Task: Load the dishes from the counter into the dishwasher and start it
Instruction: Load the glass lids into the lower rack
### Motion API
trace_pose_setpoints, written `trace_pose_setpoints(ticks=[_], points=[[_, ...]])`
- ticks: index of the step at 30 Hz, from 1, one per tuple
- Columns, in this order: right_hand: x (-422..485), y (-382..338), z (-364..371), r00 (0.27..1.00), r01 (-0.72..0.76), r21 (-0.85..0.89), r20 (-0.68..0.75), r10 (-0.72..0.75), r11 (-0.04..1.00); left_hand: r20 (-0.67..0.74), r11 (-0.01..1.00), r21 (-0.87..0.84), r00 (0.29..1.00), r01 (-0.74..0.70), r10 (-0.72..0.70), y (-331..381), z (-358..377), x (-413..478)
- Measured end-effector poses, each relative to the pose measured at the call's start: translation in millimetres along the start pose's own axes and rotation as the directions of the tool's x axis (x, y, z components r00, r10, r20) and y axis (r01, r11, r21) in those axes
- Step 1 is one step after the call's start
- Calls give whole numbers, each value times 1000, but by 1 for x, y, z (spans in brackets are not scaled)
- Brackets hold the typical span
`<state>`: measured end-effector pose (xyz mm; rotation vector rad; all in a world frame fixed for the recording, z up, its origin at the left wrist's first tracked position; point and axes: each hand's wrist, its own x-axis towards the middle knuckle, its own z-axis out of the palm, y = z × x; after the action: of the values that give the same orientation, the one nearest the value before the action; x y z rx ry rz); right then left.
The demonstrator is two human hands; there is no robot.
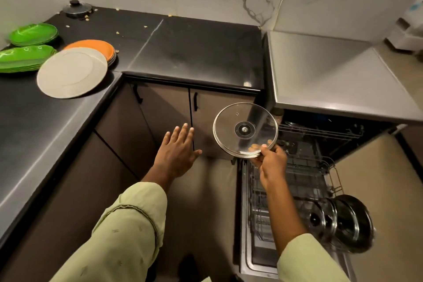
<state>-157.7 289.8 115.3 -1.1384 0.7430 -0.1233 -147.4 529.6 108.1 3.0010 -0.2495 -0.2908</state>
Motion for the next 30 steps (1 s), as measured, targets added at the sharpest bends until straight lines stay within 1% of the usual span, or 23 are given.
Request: trace_pose_setpoints(ticks=[5,7,9,11,14,18,21,27,29,30], points=[[-12,-5,-79,1000,-27,23,-10,28,999,65,1000,25,998,-1,0,64,24,-31],[-15,-8,-122,999,-39,-33,-13,39,999,140,1000,6,990,-13,12,101,42,-46],[-16,-4,-164,998,-48,-90,-31,45,995,186,999,17,982,-42,38,135,66,-62],[-16,1,-200,997,-62,-152,-63,53,986,231,997,-7,970,-72,72,166,86,-73],[-17,2,-245,994,-76,-192,-91,59,978,296,995,-18,950,-103,104,206,115,-88],[-8,10,-286,989,-125,-260,-106,100,958,399,992,-24,909,-121,121,235,142,-90],[6,19,-311,981,-164,-330,-151,120,929,461,989,-50,875,-139,146,251,163,-83],[46,32,-349,977,-173,-471,-192,91,865,551,977,-98,807,-190,212,279,218,-52],[58,37,-362,980,-158,-549,-190,62,821,590,967,-81,770,-242,243,287,238,-50],[67,41,-367,982,-150,-604,-182,47,783,612,961,-76,749,-264,254,289,251,-47]])
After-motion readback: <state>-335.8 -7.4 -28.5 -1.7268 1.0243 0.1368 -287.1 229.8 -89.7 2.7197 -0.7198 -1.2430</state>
